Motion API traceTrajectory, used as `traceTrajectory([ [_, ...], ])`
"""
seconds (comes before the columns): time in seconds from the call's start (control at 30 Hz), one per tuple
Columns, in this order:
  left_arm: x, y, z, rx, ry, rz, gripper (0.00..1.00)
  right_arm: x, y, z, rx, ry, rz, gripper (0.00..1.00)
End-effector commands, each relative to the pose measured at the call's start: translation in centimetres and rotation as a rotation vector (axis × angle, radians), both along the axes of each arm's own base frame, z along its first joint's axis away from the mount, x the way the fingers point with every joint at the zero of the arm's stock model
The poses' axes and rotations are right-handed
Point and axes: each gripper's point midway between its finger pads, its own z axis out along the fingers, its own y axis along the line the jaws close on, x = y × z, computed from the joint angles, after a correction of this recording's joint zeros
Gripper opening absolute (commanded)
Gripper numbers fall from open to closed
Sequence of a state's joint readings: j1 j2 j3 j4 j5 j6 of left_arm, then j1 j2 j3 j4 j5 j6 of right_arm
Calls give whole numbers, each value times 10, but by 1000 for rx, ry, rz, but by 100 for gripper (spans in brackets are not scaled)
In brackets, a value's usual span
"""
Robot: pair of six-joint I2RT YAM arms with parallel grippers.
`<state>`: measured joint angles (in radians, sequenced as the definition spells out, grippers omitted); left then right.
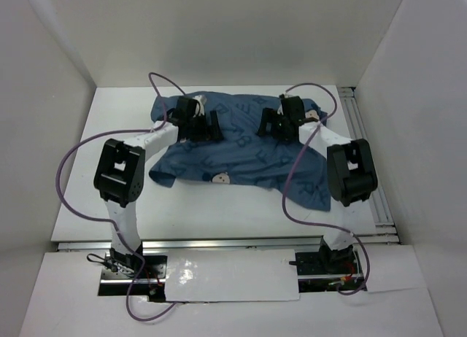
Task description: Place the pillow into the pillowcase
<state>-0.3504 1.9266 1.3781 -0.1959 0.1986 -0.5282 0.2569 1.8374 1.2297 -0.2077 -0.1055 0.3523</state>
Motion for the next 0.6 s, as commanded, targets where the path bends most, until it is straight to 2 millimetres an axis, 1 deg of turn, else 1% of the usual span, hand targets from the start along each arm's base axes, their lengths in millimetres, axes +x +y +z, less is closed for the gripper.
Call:
traceTrajectory([
  [0.0,30,21,-9,1,37,29,99,45,47,18,98,-116,168,100],
  [0.03,36,20,3,-2,5,23,99,52,43,22,88,-123,166,100],
  [0.07,38,29,11,2,-9,44,99,59,40,36,93,-155,158,100],
  [0.1,40,32,25,11,-45,48,99,63,39,49,93,-185,152,100],
  [0.13,43,44,34,37,-78,91,99,66,31,60,95,-207,137,100],
  [0.17,36,56,56,42,-120,120,99,65,23,84,91,-255,116,100],
  [0.2,31,61,67,50,-143,136,99,64,9,88,80,-262,83,100],
  [0.23,27,80,75,53,-141,208,99,61,1,96,83,-274,59,100],
  [0.27,11,92,88,47,-159,248,99,55,-7,122,93,-319,32,100],
  [0.3,-9,123,90,48,-132,359,99,40,-29,119,87,-306,-28,100],
  [0.33,-8,125,90,42,-127,388,99,37,-31,136,92,-341,-43,100],
  [0.37,-29,139,88,37,-110,439,99,25,-41,123,84,-306,-73,100],
  [0.4,-41,151,82,36,-82,496,99,16,-46,123,81,-297,-98,100],
  [0.43,-49,174,76,45,-60,578,99,10,-52,124,86,-295,-130,100],
  [0.47,-71,186,53,54,18,642,99,-2,-57,137,88,-319,-154,100],
  [0.5,-81,198,54,49,21,691,99,-14,-66,123,80,-283,-188,100],
  [0.53,-88,217,49,43,37,755,99,-21,-73,122,80,-275,-217,100],
  [0.57,-101,226,31,40,86,803,99,-31,-79,134,94,-296,-266,100],
])
